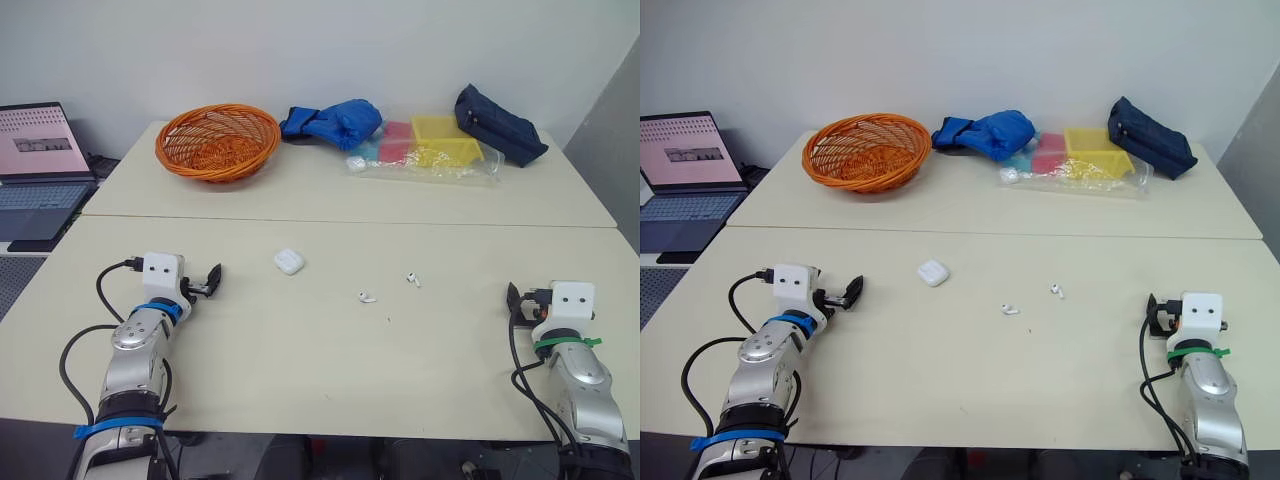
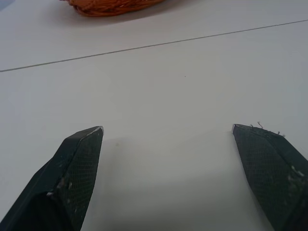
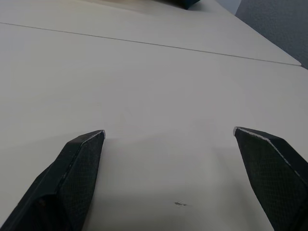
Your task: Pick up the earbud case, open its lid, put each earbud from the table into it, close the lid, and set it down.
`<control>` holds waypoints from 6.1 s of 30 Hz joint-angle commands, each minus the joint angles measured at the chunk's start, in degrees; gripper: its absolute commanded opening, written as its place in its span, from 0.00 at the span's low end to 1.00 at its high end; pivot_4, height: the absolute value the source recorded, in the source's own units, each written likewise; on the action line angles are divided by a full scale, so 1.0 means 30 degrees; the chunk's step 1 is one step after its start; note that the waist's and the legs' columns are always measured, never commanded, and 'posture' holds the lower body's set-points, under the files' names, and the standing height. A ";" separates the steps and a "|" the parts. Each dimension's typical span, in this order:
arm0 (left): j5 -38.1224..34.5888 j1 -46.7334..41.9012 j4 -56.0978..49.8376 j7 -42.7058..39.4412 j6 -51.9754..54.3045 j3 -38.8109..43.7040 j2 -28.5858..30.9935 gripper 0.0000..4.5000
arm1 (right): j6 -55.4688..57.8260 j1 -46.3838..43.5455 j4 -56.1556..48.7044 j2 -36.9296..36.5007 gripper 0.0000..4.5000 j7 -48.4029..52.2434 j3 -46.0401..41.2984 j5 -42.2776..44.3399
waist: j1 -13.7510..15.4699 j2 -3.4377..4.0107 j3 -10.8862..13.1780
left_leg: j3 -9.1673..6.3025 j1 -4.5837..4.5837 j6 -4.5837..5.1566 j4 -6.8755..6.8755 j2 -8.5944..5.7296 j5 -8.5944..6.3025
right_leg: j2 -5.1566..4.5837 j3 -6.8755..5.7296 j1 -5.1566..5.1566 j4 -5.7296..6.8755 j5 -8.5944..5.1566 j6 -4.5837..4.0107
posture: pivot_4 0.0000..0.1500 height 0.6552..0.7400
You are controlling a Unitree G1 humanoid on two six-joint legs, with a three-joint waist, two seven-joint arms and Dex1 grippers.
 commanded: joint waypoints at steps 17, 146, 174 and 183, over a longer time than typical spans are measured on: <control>-0.3484 0.1757 -0.7242 -0.5263 0.3904 0.0017 0.1981 1.00 | -0.0150 -0.0560 -0.1963 -0.3086 1.00 0.7249 0.1595 0.2526 | -0.0008 -0.0213 0.0156 | -0.0001 -0.0036 -0.0004 0.0000 0.0027 -0.0003 | -0.0008 0.0006 -0.0043 -0.0005 -0.0001 -0.0007 | 1.00 1.00; 0.2624 -1.4410 0.7309 -0.9431 -2.4560 -1.0591 -0.0603 1.00 | 2.0735 -1.4449 -0.4213 -0.0834 0.21 0.7248 0.3622 1.6184 | 0.0065 -0.0275 0.0235 | 0.0009 -0.0407 0.0007 0.0325 0.0016 -0.0021 | 0.0199 -0.0009 -0.0355 0.0150 0.0164 -0.0046 | 1.00 1.00; 0.2557 -1.3701 -0.3406 -1.6918 -0.1691 -1.1518 0.1279 1.00 | 0.5633 -1.2432 -0.4284 -0.4964 0.21 1.0678 1.3367 -0.2201 | -0.0046 -0.0273 0.0237 | 0.0008 -0.0403 0.0004 0.0351 0.0037 -0.0018 | 0.0256 0.0016 -0.0384 0.0173 0.0135 -0.0006 | 1.00 1.00; 0.3910 -1.3733 -0.1699 -1.6350 -0.3240 -1.1530 0.0374 0.65 | 0.6588 -1.2510 -0.5173 -0.4447 0.21 1.1232 1.3115 -0.2905 | 0.0022 -0.0273 0.0236 | 0.0013 -0.0406 0.0004 0.0368 0.0035 -0.0018 | 0.0253 0.0020 -0.0383 0.0177 0.0170 -0.0064 | 1.00 1.00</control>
